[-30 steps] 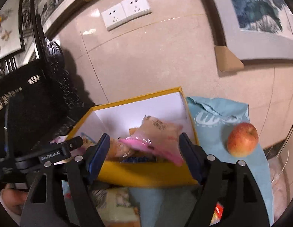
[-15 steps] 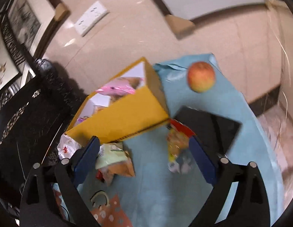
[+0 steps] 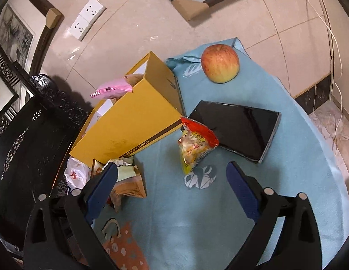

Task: Organize snacks
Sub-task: 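Grasp the red chocolate bar with left tool while right grasps the green seed bag, then carry the chocolate bar to the box with left tool while right drops the green bag in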

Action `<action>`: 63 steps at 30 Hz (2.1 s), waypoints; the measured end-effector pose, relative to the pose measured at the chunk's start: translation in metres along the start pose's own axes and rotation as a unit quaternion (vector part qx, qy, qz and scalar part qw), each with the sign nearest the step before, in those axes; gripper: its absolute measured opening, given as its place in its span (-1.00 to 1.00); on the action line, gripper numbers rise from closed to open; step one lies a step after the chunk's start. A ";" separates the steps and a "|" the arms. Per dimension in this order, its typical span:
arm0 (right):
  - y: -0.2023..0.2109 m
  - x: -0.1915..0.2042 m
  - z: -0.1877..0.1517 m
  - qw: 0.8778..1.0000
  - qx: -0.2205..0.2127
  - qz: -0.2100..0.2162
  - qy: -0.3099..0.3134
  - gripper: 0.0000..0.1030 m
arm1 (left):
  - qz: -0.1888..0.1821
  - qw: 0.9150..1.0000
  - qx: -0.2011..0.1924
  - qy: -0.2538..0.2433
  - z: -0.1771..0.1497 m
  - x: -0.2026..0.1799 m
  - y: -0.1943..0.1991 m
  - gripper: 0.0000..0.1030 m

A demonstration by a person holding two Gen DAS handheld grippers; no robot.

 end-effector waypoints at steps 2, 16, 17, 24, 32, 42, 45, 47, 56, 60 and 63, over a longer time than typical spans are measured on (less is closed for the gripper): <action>-0.001 0.002 -0.001 1.000 0.002 0.002 0.001 0.91 | 0.003 1.000 -0.005 -0.010 0.001 -0.003 -0.004 0.96; -0.011 0.005 -0.006 1.000 0.019 -0.006 0.011 0.91 | -0.015 0.998 0.013 -0.052 0.008 -0.024 -0.040 -0.52; -0.011 0.005 -0.006 1.000 0.019 -0.008 0.012 0.91 | -0.016 0.999 0.011 -0.045 0.008 -0.022 -0.037 -0.54; -0.023 0.031 -0.019 0.997 0.041 0.015 0.056 0.91 | -0.073 0.997 -0.029 0.008 0.002 0.004 0.005 -0.54; -0.073 0.117 -0.021 0.981 0.102 0.020 0.166 0.91 | -0.115 0.990 -0.049 0.060 0.011 0.030 0.016 -0.53; -0.175 0.148 -0.038 0.940 0.205 -0.075 0.262 0.37 | -0.134 0.985 -0.026 0.105 0.013 0.049 0.011 -0.52; -0.163 0.143 -0.034 0.948 0.185 -0.058 0.254 -0.20 | -0.138 0.984 -0.019 0.107 0.013 0.048 0.007 -0.52; -0.146 0.142 -0.027 0.959 0.163 -0.022 0.230 -0.39 | -0.138 0.985 -0.016 0.106 0.011 0.046 0.005 -0.52; -0.119 0.127 -0.029 0.959 0.174 0.007 0.225 -0.29 | -0.114 0.988 0.005 0.108 0.010 0.043 -0.023 -0.39; -0.119 0.127 -0.018 0.965 0.146 0.004 0.217 0.35 | -0.099 0.986 0.001 0.136 0.019 0.052 -0.030 -0.03; -0.132 0.132 -0.016 0.962 0.170 0.016 0.211 0.40 | -0.098 0.984 0.010 0.152 0.027 0.053 -0.039 0.01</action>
Point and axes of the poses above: each gripper's, at about its wrist camera, not at the fingertips, and y roughly against the way its jaws point, x to its left, z to its top, the point moved 6 cm from there along -y, roughly the way its jaws point, and after that the axes turned 9 degrees about y, right-handed, at the moved point
